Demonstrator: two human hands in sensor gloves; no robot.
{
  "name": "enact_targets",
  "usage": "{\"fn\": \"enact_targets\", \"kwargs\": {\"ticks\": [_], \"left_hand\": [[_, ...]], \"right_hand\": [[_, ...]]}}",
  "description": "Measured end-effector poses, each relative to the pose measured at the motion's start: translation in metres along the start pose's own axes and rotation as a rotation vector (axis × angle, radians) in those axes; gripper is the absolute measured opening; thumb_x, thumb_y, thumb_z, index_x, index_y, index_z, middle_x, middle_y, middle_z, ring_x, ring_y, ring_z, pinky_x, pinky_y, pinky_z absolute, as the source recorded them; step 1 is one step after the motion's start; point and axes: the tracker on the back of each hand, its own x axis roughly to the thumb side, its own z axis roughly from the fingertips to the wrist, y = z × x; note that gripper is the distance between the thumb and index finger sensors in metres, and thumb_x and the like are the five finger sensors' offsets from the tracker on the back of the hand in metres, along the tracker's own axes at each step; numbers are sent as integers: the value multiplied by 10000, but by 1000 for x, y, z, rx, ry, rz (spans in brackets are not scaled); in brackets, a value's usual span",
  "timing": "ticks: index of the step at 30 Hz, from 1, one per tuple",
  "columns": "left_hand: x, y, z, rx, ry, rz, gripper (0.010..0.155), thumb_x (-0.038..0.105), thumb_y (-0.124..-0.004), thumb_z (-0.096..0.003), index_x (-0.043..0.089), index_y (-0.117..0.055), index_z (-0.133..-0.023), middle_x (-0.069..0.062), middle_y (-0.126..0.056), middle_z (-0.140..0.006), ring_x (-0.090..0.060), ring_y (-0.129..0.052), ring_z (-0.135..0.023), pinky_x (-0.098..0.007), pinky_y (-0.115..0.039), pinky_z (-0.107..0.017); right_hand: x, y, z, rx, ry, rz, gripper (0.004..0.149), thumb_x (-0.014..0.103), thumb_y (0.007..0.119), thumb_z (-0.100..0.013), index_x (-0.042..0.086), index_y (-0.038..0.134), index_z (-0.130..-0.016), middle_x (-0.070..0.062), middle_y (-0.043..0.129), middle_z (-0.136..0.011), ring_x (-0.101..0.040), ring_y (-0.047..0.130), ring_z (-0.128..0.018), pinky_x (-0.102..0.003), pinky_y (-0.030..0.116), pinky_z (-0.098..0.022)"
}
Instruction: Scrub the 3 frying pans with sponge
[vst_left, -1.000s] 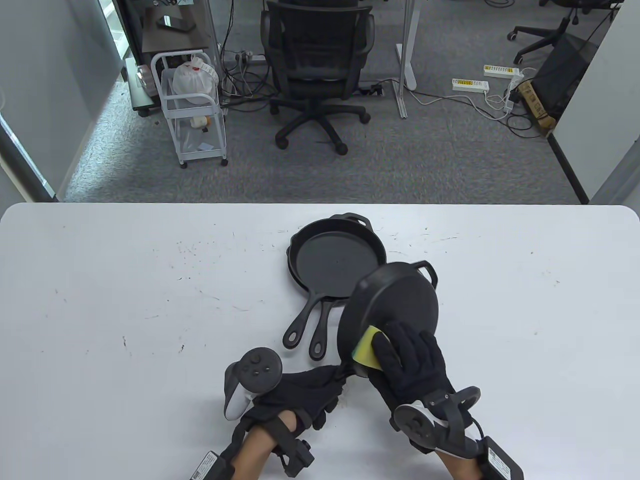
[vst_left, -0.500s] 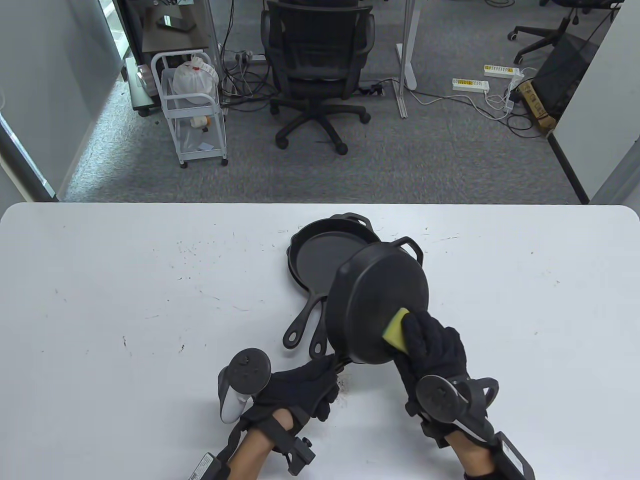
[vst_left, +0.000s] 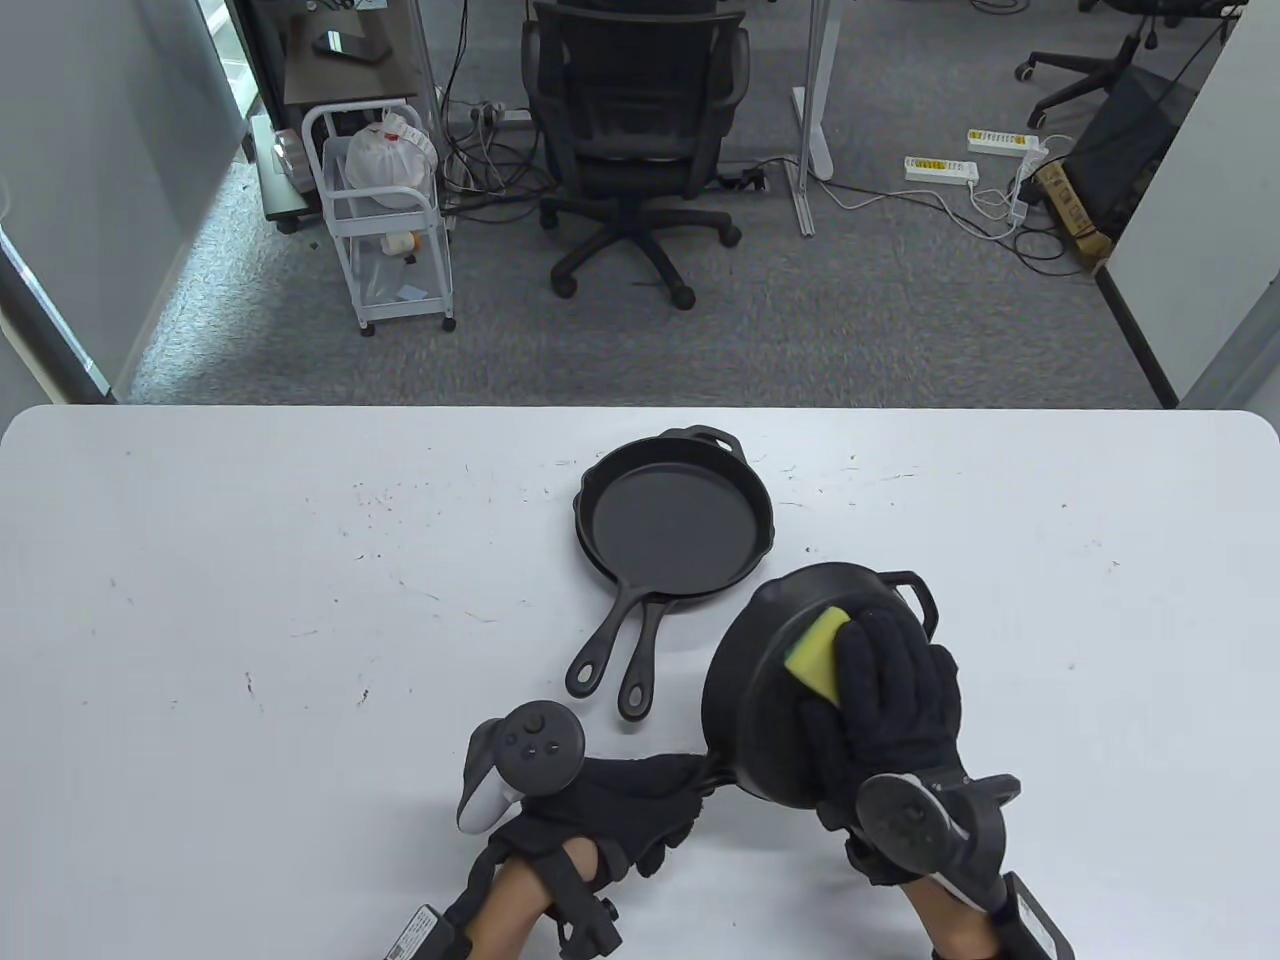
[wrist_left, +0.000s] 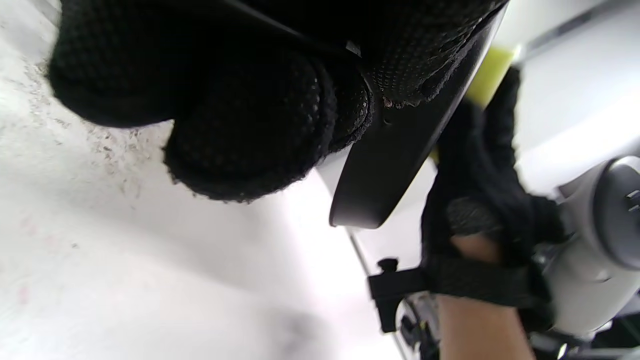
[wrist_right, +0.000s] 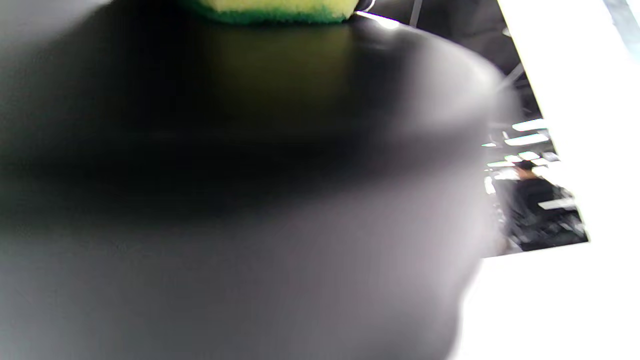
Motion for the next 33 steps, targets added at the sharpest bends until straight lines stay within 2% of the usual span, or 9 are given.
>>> {"fn": "enact_targets", "kwargs": {"ticks": [4,8,12,15,19,23,26,28,33], "left_hand": [[-5,11,6,129,14,53,565,408,-846,-486,137,-880,-981,-70,-1105,-600,-179,-1141,-242,-411,-986,-237],[-12,13,9,209,59,150,569,410,-826,-492,126,-871,-983,-67,-1104,-597,-171,-1142,-237,-406,-989,-232],[-18,12,9,192,84,210,574,417,-791,-500,111,-872,-979,-75,-1103,-590,-180,-1136,-229,-410,-982,-224],[-12,7,6,135,73,120,569,414,-814,-491,114,-889,-969,-80,-1110,-579,-186,-1138,-220,-415,-982,-217],[0,0,4,92,46,-71,560,443,-829,-483,164,-910,-961,-60,-1116,-568,-165,-1139,-216,-396,-988,-216],[-1,0,3,74,11,-24,560,446,-830,-484,165,-911,-962,-63,-1114,-570,-170,-1138,-219,-400,-987,-220],[-3,4,5,88,10,0,564,437,-834,-482,153,-909,-963,-69,-1114,-569,-178,-1137,-217,-406,-985,-219],[-5,5,5,95,14,-7,564,436,-833,-482,152,-907,-964,-68,-1114,-569,-175,-1138,-217,-403,-986,-218],[-2,6,8,167,28,-53,576,451,-807,-488,145,-897,-968,-68,-1101,-582,-180,-1125,-238,-410,-974,-236]], "right_hand": [[-11,18,-4,73,31,28,708,497,659,-465,382,296,-1061,-50,488,-1147,-321,675,-990,-600,477,-751],[9,32,4,126,-105,70,712,493,676,-460,386,300,-1055,-40,502,-1143,-315,710,-972,-585,521,-745],[40,34,18,86,-302,118,720,507,667,-452,413,273,-1048,-3,471,-1155,-284,632,-1036,-572,514,-756],[51,27,23,59,-358,89,726,518,644,-450,421,237,-1043,5,410,-1166,-292,544,-1073,-584,465,-766],[43,14,21,-35,-280,87,732,516,624,-456,407,200,-1043,-10,379,-1168,-311,498,-1082,-594,431,-768],[18,10,10,-20,-135,4,729,509,606,-463,387,190,-1050,-33,367,-1166,-341,468,-1082,-608,403,-765],[3,15,3,25,-46,7,726,507,617,-464,375,224,-1060,-48,418,-1157,-340,553,-1050,-607,425,-760],[-1,18,0,60,-20,14,728,508,628,-462,374,237,-1062,-52,445,-1151,-333,591,-1031,-606,431,-759],[-3,18,0,37,-19,25,734,502,650,-462,372,244,-1060,-48,465,-1148,-319,631,-1007,-604,439,-758]]}}
